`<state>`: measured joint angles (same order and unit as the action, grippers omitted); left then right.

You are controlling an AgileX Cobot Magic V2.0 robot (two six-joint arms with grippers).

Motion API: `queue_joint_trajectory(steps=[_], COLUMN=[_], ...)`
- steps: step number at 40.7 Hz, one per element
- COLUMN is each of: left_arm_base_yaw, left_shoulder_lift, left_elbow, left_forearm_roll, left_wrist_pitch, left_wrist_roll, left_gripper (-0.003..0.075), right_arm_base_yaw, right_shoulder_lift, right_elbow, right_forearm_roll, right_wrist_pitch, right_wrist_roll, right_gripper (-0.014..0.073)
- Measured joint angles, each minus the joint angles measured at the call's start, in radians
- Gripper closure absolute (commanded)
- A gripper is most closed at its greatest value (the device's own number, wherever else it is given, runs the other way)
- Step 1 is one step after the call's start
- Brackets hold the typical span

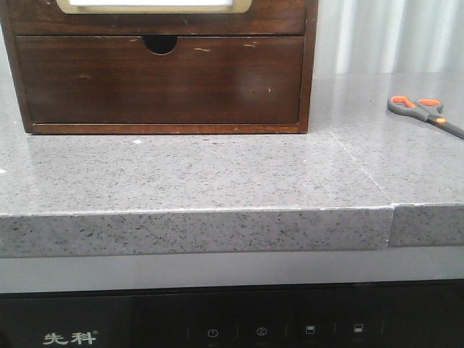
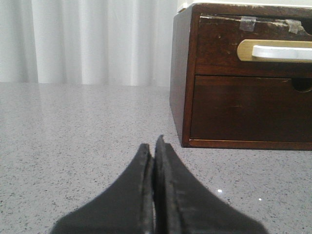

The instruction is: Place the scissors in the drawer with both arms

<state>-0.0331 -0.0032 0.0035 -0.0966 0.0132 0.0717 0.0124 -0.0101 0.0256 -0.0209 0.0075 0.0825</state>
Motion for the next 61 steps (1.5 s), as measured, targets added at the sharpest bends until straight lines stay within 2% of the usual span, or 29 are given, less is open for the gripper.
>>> queue_joint_trajectory(steps=[8, 13, 26, 39, 51, 61], left_arm_base_yaw=[0.000, 0.000, 0.000, 0.000, 0.000, 0.000], left_shoulder_lift=[0.000, 0.000, 0.073, 0.320, 0.446, 0.495], left_elbow=[0.000, -0.036, -0.381, -0.687, -0.720, -0.718], left_forearm_roll=[0.000, 0.000, 0.000, -0.004, -0.006, -0.006], left_wrist_pitch=[-0.039, -0.027, 0.209, 0.402, 0.494, 0.513], left_wrist_roll=[0.000, 0.000, 0.000, 0.000, 0.000, 0.000], left_gripper=[0.0741, 0.0741, 0.0741, 0.0741, 0.0741, 0.0741], right_arm_base_yaw=[0.000, 0.000, 0.001, 0.002, 0.002, 0.002], right_shoulder_lift=[0.000, 0.000, 0.026, 0.283, 0.500, 0.621], right_elbow=[0.000, -0.065, -0.381, -0.688, -0.758, -0.758], right_forearm_roll=[0.000, -0.001, -0.045, -0.047, -0.047, -0.047], right_wrist_pitch=[0.003, 0.034, 0.199, 0.494, 0.719, 0.740], right_wrist_roll=[0.000, 0.000, 0.000, 0.000, 0.000, 0.000], right_gripper=[0.0662, 0.0662, 0.0662, 0.0662, 0.0662, 0.0662])
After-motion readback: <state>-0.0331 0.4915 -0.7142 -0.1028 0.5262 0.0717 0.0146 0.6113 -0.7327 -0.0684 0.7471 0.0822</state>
